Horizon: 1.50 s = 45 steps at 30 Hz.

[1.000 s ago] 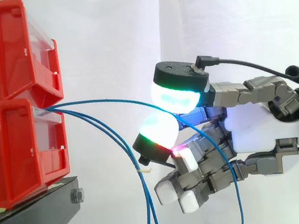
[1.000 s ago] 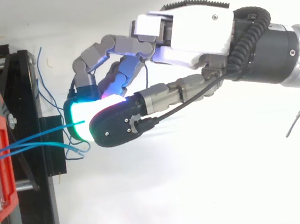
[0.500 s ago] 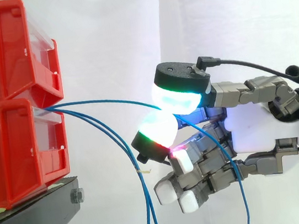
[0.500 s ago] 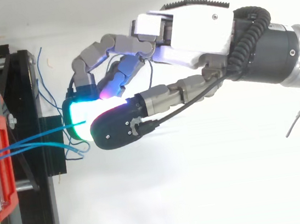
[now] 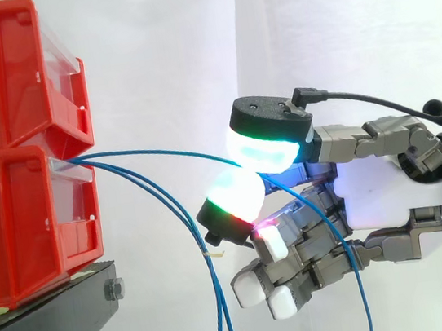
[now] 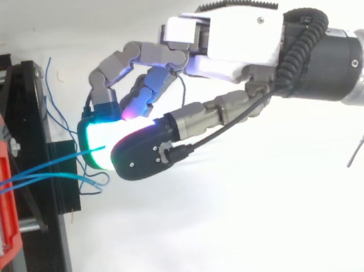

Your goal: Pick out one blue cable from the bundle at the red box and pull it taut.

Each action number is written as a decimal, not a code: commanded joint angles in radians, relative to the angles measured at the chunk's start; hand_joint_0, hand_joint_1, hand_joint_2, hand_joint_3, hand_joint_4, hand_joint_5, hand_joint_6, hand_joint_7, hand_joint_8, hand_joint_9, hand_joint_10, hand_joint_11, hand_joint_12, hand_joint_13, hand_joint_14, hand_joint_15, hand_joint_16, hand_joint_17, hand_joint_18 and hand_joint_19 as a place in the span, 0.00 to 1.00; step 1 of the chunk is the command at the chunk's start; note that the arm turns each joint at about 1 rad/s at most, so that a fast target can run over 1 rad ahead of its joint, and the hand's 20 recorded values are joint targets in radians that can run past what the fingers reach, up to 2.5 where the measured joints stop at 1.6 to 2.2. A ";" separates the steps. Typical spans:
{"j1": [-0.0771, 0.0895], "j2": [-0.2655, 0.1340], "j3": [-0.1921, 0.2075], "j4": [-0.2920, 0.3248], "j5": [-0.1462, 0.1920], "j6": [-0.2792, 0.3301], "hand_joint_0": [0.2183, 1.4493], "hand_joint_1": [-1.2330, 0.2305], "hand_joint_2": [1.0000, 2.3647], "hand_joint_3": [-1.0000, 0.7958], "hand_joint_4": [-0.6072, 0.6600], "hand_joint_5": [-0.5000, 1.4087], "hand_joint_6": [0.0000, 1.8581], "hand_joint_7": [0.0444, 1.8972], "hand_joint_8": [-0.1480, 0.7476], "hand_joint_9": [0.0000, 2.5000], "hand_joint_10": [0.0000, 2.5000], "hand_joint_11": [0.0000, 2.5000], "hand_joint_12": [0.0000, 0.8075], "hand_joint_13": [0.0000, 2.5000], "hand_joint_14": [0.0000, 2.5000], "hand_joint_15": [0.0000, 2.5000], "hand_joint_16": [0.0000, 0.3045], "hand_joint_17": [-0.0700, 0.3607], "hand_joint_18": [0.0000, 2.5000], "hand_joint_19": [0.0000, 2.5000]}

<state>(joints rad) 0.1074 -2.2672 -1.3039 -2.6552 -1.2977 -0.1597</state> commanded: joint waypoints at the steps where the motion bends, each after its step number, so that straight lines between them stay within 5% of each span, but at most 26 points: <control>1: 0.000 0.000 0.000 0.000 0.000 0.000 0.39 0.28 0.01 0.42 0.40 0.16 0.48 0.58 0.45 0.38 0.01 0.31 0.44 0.30 0.01 0.19 0.20 0.48 0.24 0.27; 19: -0.009 0.000 0.000 -0.014 -0.002 0.017 0.42 0.30 0.01 0.36 0.39 0.15 0.48 0.57 0.45 0.44 0.01 0.38 0.44 0.32 0.01 0.19 0.20 0.48 0.24 0.27; 24: -0.011 0.000 0.000 -0.014 -0.002 0.019 0.39 0.31 0.01 0.34 0.50 0.15 0.48 0.55 0.46 0.44 0.01 0.37 0.44 0.32 0.01 0.19 0.20 0.48 0.24 0.27; 31: -0.009 0.000 0.000 -0.014 -0.003 0.019 0.30 0.38 0.00 0.28 0.57 0.16 0.47 0.51 0.46 0.44 0.01 0.36 0.44 0.32 0.01 0.20 0.21 0.49 0.24 0.27; 45: -0.011 0.000 0.000 -0.014 -0.003 0.019 0.30 0.51 0.00 0.28 0.57 0.17 0.45 0.53 0.47 0.46 0.01 0.35 0.45 0.33 0.01 0.20 0.21 0.49 0.25 0.28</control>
<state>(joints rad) 0.0973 -2.2672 -1.3038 -2.6691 -1.3008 -0.1411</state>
